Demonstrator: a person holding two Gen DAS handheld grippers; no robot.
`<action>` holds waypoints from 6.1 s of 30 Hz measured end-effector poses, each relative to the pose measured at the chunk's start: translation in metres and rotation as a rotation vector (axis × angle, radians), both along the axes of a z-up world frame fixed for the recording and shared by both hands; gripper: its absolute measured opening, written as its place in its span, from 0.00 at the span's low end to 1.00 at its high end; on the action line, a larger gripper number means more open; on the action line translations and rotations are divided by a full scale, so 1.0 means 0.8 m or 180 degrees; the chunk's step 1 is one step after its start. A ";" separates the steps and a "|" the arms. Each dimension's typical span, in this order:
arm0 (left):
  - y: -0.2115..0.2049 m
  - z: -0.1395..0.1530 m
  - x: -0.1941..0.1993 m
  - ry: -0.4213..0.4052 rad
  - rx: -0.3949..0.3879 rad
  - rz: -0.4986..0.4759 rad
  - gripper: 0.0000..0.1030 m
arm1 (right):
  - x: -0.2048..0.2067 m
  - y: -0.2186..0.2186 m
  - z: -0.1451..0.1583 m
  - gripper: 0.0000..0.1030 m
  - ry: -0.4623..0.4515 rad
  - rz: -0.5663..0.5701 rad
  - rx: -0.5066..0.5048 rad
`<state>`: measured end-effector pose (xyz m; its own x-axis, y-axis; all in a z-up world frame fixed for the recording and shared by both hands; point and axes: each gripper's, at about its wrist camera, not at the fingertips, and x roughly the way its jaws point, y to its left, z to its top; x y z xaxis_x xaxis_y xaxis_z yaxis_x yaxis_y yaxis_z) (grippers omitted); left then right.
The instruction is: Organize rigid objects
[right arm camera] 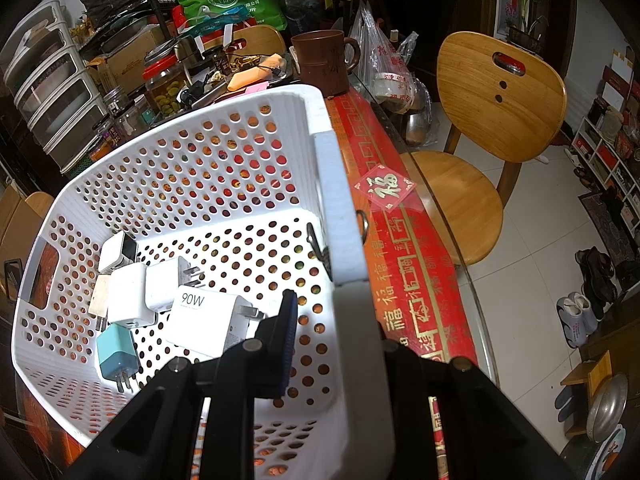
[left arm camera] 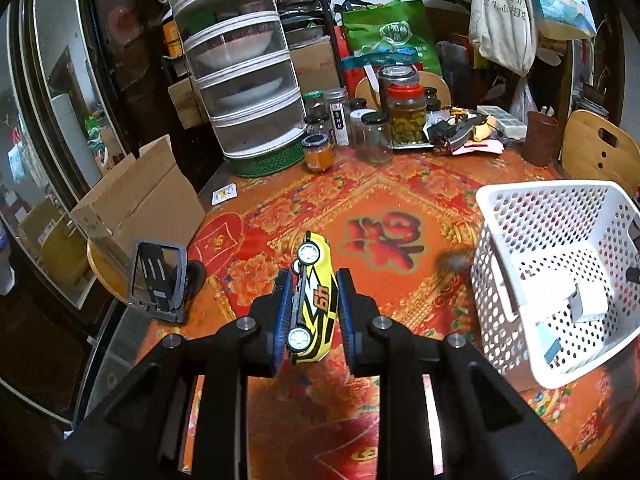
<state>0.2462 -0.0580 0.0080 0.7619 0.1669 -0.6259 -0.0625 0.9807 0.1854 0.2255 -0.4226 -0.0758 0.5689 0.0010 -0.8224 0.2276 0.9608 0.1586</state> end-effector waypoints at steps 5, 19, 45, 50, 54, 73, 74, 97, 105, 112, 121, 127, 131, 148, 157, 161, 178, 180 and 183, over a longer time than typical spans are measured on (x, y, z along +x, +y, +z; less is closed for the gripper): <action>-0.022 0.013 -0.003 -0.0045 0.0028 0.0049 0.20 | 0.000 0.000 0.000 0.21 0.0001 0.0002 -0.0002; -0.127 0.030 -0.010 -0.0044 0.0088 -0.0250 0.20 | 0.000 0.000 0.000 0.21 0.0002 0.0001 -0.0001; -0.289 -0.089 0.046 0.0720 0.0069 -0.0810 0.23 | -0.001 0.001 0.001 0.21 0.0000 -0.0003 0.0003; -0.261 -0.061 0.021 0.0357 -0.0023 -0.0924 0.84 | -0.001 0.001 0.001 0.21 -0.0003 -0.0002 0.0004; -0.181 -0.019 -0.008 -0.0031 -0.0274 -0.0837 0.99 | -0.002 0.001 0.002 0.22 -0.0004 0.0006 -0.0001; 0.099 -0.221 0.150 0.0944 -0.0590 0.0313 0.96 | -0.006 0.002 0.004 0.22 -0.0010 0.0026 -0.0023; 0.097 -0.225 0.155 0.0944 -0.0575 0.0332 0.96 | -0.006 0.002 0.004 0.22 -0.0006 0.0026 -0.0024; 0.096 -0.137 0.113 0.0440 -0.0119 0.0648 0.44 | -0.003 0.001 0.003 0.22 0.0002 0.0028 -0.0028; 0.080 -0.074 0.087 0.0221 -0.0031 0.0687 0.44 | -0.003 0.002 0.004 0.22 0.0009 0.0032 -0.0033; 0.032 -0.034 0.063 0.0075 0.0013 0.0521 0.44 | -0.003 0.002 0.004 0.22 0.0010 0.0031 -0.0031; -0.072 0.004 0.024 -0.0076 -0.0015 0.0043 0.44 | -0.003 0.002 0.005 0.22 0.0013 0.0033 -0.0036; -0.151 0.011 0.011 -0.0054 -0.0031 -0.0306 0.44 | -0.002 0.003 0.005 0.22 0.0019 0.0040 -0.0040; -0.197 0.002 0.007 0.0033 -0.0026 -0.0492 0.44 | -0.001 0.003 0.005 0.22 0.0023 0.0047 -0.0048; -0.283 -0.070 0.031 0.0481 0.0036 -0.0767 0.44 | -0.001 0.003 0.004 0.22 0.0020 0.0051 -0.0052; -0.264 -0.055 0.019 0.0243 0.0034 -0.0824 0.99 | -0.001 0.004 0.005 0.22 0.0021 0.0050 -0.0052; -0.244 -0.038 0.003 0.0113 -0.0118 -0.0971 0.99 | -0.001 0.004 0.005 0.22 0.0018 0.0045 -0.0048; -0.039 0.029 -0.186 -0.0687 -0.0667 -0.0994 0.99 | -0.228 0.095 0.122 1.00 -0.1478 -0.0301 -0.0957; -0.014 0.044 -0.232 -0.0778 -0.0703 -0.1006 0.99 | -0.274 0.119 0.135 1.00 -0.1603 -0.0254 -0.0939; 0.004 0.059 -0.295 -0.0923 -0.0594 -0.0879 0.99 | -0.333 0.153 0.153 1.00 -0.1712 -0.0157 -0.0968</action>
